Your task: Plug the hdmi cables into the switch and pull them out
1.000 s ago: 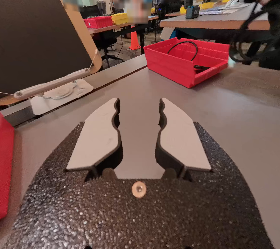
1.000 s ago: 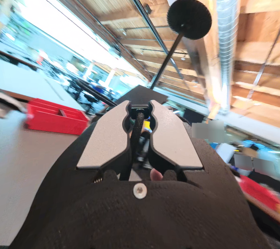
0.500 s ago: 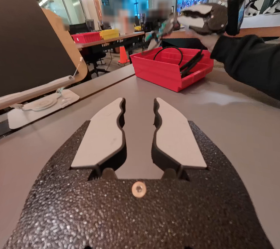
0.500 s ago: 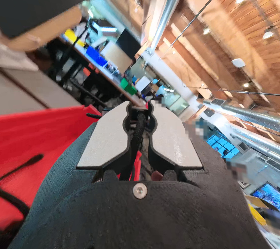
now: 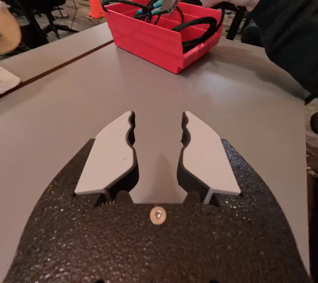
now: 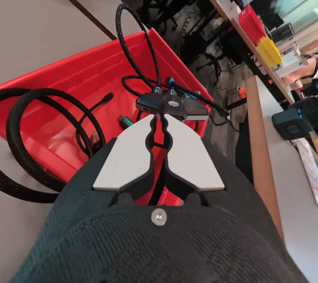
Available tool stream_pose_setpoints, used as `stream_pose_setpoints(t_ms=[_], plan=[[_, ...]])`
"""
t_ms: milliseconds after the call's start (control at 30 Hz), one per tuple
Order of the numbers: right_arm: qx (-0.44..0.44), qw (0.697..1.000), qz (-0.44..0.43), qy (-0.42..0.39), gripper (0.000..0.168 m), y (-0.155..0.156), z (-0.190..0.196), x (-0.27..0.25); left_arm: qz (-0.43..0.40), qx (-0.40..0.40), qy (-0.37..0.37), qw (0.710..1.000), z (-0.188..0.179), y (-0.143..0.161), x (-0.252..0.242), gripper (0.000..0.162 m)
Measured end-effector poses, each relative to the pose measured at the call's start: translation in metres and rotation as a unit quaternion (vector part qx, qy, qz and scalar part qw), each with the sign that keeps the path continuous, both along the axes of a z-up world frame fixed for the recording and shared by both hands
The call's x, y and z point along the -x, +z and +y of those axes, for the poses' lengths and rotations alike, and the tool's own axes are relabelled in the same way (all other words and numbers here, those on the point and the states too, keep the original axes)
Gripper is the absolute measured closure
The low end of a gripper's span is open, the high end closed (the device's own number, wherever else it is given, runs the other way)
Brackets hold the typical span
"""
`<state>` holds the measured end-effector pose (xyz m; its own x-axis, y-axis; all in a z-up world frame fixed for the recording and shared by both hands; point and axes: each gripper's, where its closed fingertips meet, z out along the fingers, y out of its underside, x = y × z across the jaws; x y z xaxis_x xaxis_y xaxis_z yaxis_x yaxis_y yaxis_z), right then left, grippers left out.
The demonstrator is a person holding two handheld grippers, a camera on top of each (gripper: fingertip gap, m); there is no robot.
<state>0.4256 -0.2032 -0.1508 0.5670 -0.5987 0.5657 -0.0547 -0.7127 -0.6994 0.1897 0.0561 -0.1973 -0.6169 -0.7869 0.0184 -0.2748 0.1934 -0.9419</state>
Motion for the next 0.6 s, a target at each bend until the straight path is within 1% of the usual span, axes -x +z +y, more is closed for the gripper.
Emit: stream_pose_setpoints(t_ms=[33,100,167,200,233,300,400,500,600], plan=[[-0.01,1.0,0.015,-0.006,0.162,-0.005,0.0,0.001,0.008,0.008,-0.008,1.0,-0.007,-0.003,-0.001,0.111],[-0.006,0.996,0.085,-0.029,0.158,-0.03,-0.003,0.007,0.026,0.026,-0.03,0.999,-0.022,-0.008,0.0,0.11],[0.042,0.989,0.135,-0.043,0.167,-0.06,-0.009,0.016,0.043,0.03,-0.049,0.997,-0.034,-0.011,0.0,0.107],[0.055,0.988,0.135,-0.051,0.167,-0.069,-0.01,0.017,0.044,0.024,-0.055,0.997,-0.039,-0.01,-0.001,0.105],[0.055,0.99,0.121,-0.055,0.165,-0.072,-0.01,0.017,0.041,0.015,-0.06,0.997,-0.042,-0.007,-0.003,0.104],[0.029,0.994,0.088,-0.064,0.162,-0.065,-0.009,0.019,0.03,-0.007,-0.063,0.998,-0.048,0.001,-0.011,0.103],[-0.009,0.993,0.07,-0.091,0.143,-0.051,-0.016,0.022,0.019,-0.035,-0.063,0.997,-0.058,0.017,-0.027,0.099],[-0.021,0.993,0.05,-0.102,0.132,-0.036,-0.025,0.027,0.022,-0.048,-0.052,0.997,-0.072,0.032,-0.05,0.091],[-0.048,0.992,0.029,-0.117,0.125,-0.02,-0.036,0.036,0.03,-0.046,-0.025,0.998,-0.088,0.05,-0.078,0.085]])
